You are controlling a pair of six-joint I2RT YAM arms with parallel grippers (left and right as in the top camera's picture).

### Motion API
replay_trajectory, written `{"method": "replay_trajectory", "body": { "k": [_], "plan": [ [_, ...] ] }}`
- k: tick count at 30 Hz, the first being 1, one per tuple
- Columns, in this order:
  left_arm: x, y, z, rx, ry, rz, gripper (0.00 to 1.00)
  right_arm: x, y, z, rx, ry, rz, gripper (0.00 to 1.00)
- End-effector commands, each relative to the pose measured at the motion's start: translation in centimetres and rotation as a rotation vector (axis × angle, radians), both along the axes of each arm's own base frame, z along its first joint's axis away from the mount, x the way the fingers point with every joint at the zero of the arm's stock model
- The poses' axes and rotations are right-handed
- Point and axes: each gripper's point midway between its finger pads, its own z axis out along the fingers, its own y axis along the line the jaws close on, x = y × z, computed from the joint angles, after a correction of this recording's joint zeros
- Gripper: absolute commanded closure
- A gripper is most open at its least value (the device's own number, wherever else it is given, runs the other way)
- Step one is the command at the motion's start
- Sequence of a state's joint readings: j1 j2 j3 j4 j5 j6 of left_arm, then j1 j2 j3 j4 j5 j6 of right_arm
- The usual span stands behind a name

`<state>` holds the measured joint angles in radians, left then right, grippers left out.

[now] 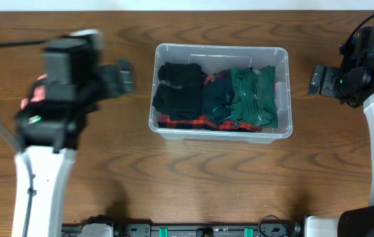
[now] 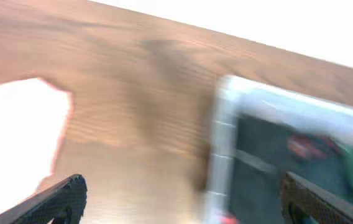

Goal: Pack container
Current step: 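Move the left gripper to the pink garment and grasp it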

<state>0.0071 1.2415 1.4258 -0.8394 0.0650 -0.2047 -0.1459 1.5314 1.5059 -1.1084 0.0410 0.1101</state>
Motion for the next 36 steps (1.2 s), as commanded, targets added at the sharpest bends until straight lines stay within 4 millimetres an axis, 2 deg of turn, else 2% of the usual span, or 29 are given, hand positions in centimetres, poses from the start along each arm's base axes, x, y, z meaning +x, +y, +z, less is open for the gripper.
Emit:
{"method": "replay_trajectory", "body": {
  "k": [1,3,5,7,11,13,17,22,24,25,26,29,30,31,36],
  "plan": [
    [-0.5,8.0,-3.0,0.072,0.112,0.238,0.02,0.0,-0.2,0.0,-0.004,0.003,-0.003,0.01],
    [-1.1,12.3,-5.1,0.05,0.175,0.357,0.02,0.0,-0.2,0.0,-0.004,0.003,-0.003,0.01],
    [-1.3,15.4,-7.4,-0.012,0.228,0.425,0.02,0.0,-0.2,0.0,-0.004,0.003,-0.003,0.01],
    [-0.9,17.9,-10.5,-0.113,0.28,0.46,0.02,0.0,-0.2,0.0,-0.004,0.004,-0.003,0.01],
    [-0.7,21.6,-16.7,-0.203,0.391,0.525,0.02,0.0,-0.2,0.0,-0.004,0.003,-0.003,0.01],
    [-0.2,22.4,-19.5,-0.246,0.427,0.515,0.02,0.0,-0.2,0.0,-0.004,0.003,-0.002,0.01],
    [1.2,22.5,-24.0,-0.304,0.455,0.425,0.02,0.0,-0.2,0.0,-0.004,0.003,-0.002,0.01],
    [1.0,22.3,-29.1,-0.341,0.547,0.411,0.02,0.0,-0.2,0.0,-0.008,0.005,0.007,0.01],
    [0.7,21.8,-30.4,-0.368,0.576,0.404,0.02,0.0,-0.2,0.0,-0.008,0.005,0.007,0.01],
    [0.7,21.5,-30.8,-0.388,0.586,0.397,0.0,0.0,-0.2,0.0,-0.008,0.005,0.007,0.01],
    [0.7,21.1,-31.0,-0.407,0.591,0.389,0.1,0.0,-0.2,0.0,-0.008,0.005,0.007,0.01],
    [1.5,19.6,-30.1,-0.497,0.554,0.339,0.78,0.0,-0.2,0.0,-0.009,0.004,0.008,0.01],
    [2.0,18.9,-29.4,-0.539,0.527,0.312,0.89,0.0,-0.2,0.0,-0.01,0.005,0.01,0.01],
    [2.4,18.2,-28.6,-0.578,0.501,0.286,0.94,0.0,-0.2,0.0,-0.011,0.004,0.012,0.01],
    [4.0,15.4,-22.3,-0.671,0.357,0.167,0.94,0.0,-0.2,0.0,-0.01,0.005,0.011,0.01]
  ]
}}
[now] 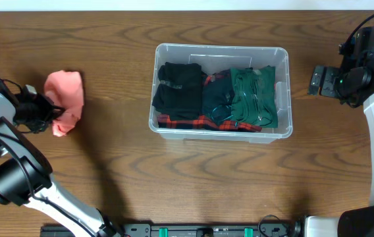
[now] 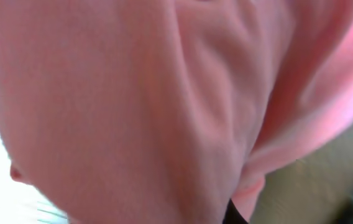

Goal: Pack container
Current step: 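Move the left gripper to the pink garment and grasp it, then drop the pink garment into the bin with the left gripper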

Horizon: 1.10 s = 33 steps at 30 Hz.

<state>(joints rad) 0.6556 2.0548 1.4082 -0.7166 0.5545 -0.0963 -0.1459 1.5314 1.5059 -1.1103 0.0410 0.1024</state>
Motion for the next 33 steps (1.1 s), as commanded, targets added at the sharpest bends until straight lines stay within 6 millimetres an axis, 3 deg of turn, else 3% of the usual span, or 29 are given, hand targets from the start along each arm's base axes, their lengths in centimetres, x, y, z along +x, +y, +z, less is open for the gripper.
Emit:
{"method": "replay_trajectory", "body": {
  "k": [1,6,9,12,14,17,24,29,33],
  "plan": [
    [1.9,-3.2,7.5,-0.081,-0.225,-0.069,0.94,0.0,-0.2,0.0,-0.008,0.002,0.004,0.01],
    [2.4,-7.8,17.4,-0.012,-0.438,-0.171,0.94,0.0,-0.2,0.0,-0.007,0.005,0.004,0.01],
    [1.7,-12.6,22.9,0.038,-0.557,-0.274,0.94,-0.1,-0.2,0.0,-0.006,0.006,0.004,0.01],
    [0.4,-18.1,26.4,0.048,-0.621,-0.36,0.94,-0.1,-0.2,0.0,-0.007,0.005,0.004,0.01],
    [-0.5,-21.4,27.2,0.059,-0.604,-0.384,0.94,-0.1,-0.2,0.0,-0.006,0.005,0.004,0.01],
    [-1.2,-25.9,27.2,0.076,-0.567,-0.409,0.94,-0.1,-0.2,0.0,-0.006,0.005,0.005,0.01],
    [-1.2,-37.3,25.2,0.048,-0.516,-0.447,0.94,0.0,0.2,0.0,0.011,0.001,0.013,0.01],
    [-0.6,-42.3,21.1,0.026,-0.404,-0.35,0.94,0.0,0.2,0.0,0.011,0.002,0.013,0.01],
    [-0.6,-44.2,16.6,0.023,-0.268,-0.281,0.94,0.0,0.2,0.0,0.012,0.002,0.013,0.01]
  ]
}}
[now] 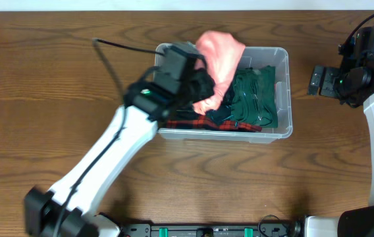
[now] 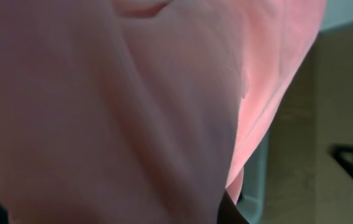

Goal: Pack container
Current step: 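Drop the pink garment into the bin with the left gripper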

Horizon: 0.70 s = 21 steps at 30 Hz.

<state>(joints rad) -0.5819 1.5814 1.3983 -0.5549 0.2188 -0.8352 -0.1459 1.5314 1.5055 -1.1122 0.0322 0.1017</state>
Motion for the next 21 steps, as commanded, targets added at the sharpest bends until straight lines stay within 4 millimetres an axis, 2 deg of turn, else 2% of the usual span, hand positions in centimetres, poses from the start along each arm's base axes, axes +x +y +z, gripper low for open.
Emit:
{"method": "replay_trajectory", "body": {
  "k": [1,4,5,7,9,11,13,15,17,18,20,21],
  "plan": [
    [1.2,0.2,-3.3,0.021,0.092,0.188,0.94,0.1,0.1,0.0,0.008,0.0,0.01,0.01],
    [1.8,0.3,-6.3,0.074,0.137,0.231,0.94,0.1,0.1,0.0,0.01,0.0,0.012,0.01],
    [1.9,0.2,-7.2,0.086,0.151,0.232,0.87,0.1,0.1,0.0,0.01,0.0,0.012,0.01],
    [2.0,-0.4,-8.0,0.086,0.156,0.192,0.36,0.1,0.1,0.0,0.01,0.0,0.012,0.01],
    [2.2,-1.4,-7.3,0.093,0.092,0.063,0.11,0.1,0.5,0.0,0.026,-0.003,0.023,0.01],
    [2.4,-1.4,-5.0,0.115,0.007,-0.011,0.0,0.4,1.7,0.1,0.072,-0.016,0.085,0.01],
    [2.5,-0.4,-2.0,0.16,-0.09,-0.039,0.02,0.8,3.6,0.5,0.137,-0.043,0.185,0.01],
    [2.3,1.8,1.5,0.231,-0.196,-0.016,0.02,1.1,6.4,1.1,0.206,-0.082,0.323,0.09],
    [1.5,5.4,5.8,0.314,-0.313,0.042,0.02,1.1,8.7,1.8,0.235,-0.112,0.433,0.21],
    [1.0,6.9,7.2,0.339,-0.345,0.077,0.02,1.1,9.8,2.0,0.24,-0.123,0.477,0.25],
    [-0.3,11.4,10.4,0.394,-0.399,0.193,0.02,1.2,12.4,2.5,0.232,-0.146,0.574,0.3],
    [-1.1,14.0,11.7,0.421,-0.418,0.26,0.02,1.2,14.1,2.7,0.224,-0.16,0.633,0.37]
  ]
}}
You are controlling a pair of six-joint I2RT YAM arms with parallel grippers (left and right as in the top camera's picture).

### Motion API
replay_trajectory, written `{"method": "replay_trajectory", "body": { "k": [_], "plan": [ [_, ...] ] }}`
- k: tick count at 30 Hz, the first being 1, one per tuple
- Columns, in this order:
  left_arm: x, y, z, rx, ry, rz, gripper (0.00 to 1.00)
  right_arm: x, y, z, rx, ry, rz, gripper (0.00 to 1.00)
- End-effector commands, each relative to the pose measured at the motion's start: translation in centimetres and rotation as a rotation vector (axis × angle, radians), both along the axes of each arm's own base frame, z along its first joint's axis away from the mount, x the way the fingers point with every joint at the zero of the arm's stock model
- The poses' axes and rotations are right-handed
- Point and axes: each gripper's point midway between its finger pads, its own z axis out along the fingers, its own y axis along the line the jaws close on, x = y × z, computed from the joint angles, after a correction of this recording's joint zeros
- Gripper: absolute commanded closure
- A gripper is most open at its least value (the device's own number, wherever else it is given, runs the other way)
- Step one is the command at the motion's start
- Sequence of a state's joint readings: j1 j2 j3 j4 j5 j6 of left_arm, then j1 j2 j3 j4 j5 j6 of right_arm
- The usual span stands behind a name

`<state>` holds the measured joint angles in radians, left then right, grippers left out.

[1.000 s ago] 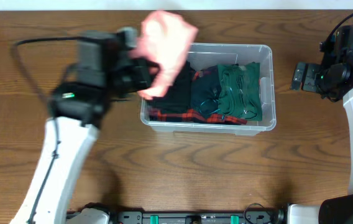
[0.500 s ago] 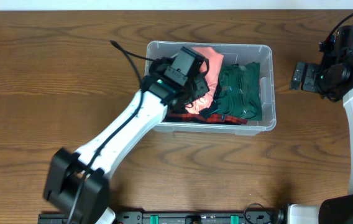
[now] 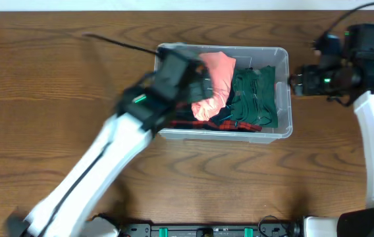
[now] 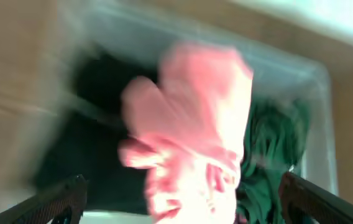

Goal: Pack container
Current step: 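Drop the pink garment into the bin with the left gripper, then push the pink garment down into the bin with the right gripper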

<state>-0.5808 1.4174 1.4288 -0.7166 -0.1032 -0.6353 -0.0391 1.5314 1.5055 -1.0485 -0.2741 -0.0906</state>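
Note:
A clear plastic container stands at the table's middle back. A pink cloth lies in it on top of the folded clothes, between a black garment and a green one. My left gripper hangs blurred over the container's left half. In the left wrist view the left gripper is open, its fingers spread wide above the pink cloth, which is free of them. My right gripper is just outside the container's right wall; its jaws are too small to read.
A red plaid garment shows along the container's front wall under the others. Bare wooden table stretches left of the container and in front of it. A black cable trails from the left arm.
The pink cloth was held up over the container in my left gripper; now it lies inside and the gripper is open above it. My right gripper has shifted left toward the container's right wall.
First my left arm was blurred at the table's left, near the pink cloth. Then its gripper was at the cloth on the table. Then the cloth hung over the container. Now it rests inside, released.

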Motion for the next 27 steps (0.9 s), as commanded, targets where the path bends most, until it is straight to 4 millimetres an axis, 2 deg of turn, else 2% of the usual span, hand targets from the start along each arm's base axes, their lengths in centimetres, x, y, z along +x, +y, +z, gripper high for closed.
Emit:
{"method": "replay_trajectory", "body": {
  "k": [1,3,4,7,9,11,15,19,21,22,24,26,27],
  "plan": [
    [-1.1,9.2,7.6,0.136,-0.225,0.224,0.02,-0.5,6.8,1.7,0.046,-0.089,0.264,0.47],
    [-2.6,13.6,8.9,0.158,-0.24,0.334,0.02,-0.3,10.6,2.3,0.038,-0.15,0.36,0.7],
    [-3.2,15.3,9.1,0.162,-0.236,0.378,0.02,-0.1,12.3,2.6,0.033,-0.183,0.393,0.77],
    [-5.0,20.1,8.8,0.197,-0.191,0.509,0.02,0.4,17.2,2.9,-0.018,-0.274,0.481,0.78],
    [-6.0,22.6,7.8,0.23,-0.13,0.58,0.02,1.0,19.4,1.8,-0.079,-0.297,0.481,0.76],
    [-6.4,24.0,6.3,0.248,-0.061,0.616,0.02,1.4,20.7,0.0,-0.126,-0.277,0.47,0.76],
    [-5.6,24.4,2.5,0.262,0.087,0.544,0.02,1.6,22.0,-6.8,-0.174,-0.115,0.455,0.77],
    [-4.6,24.3,-1.4,0.271,0.234,0.467,0.02,1.1,21.3,-14.5,-0.218,0.093,0.413,0.82],
    [-4.2,24.4,-2.9,0.277,0.297,0.458,0.02,0.7,20.9,-17.2,-0.235,0.165,0.408,0.84],
    [-4.0,24.4,-3.7,0.287,0.323,0.448,0.02,0.5,20.8,-18.0,-0.242,0.186,0.409,0.84],
    [-3.7,24.4,-4.7,0.299,0.361,0.435,0.02,0.4,20.8,-18.3,-0.246,0.195,0.411,0.83],
    [-3.5,24.4,-5.2,0.312,0.378,0.418,0.02,0.7,21.0,-16.7,-0.237,0.164,0.41,0.82],
    [-3.4,24.4,-5.3,0.318,0.38,0.41,0.02,1.1,21.2,-15.1,-0.227,0.131,0.407,0.8]
  ]
}}
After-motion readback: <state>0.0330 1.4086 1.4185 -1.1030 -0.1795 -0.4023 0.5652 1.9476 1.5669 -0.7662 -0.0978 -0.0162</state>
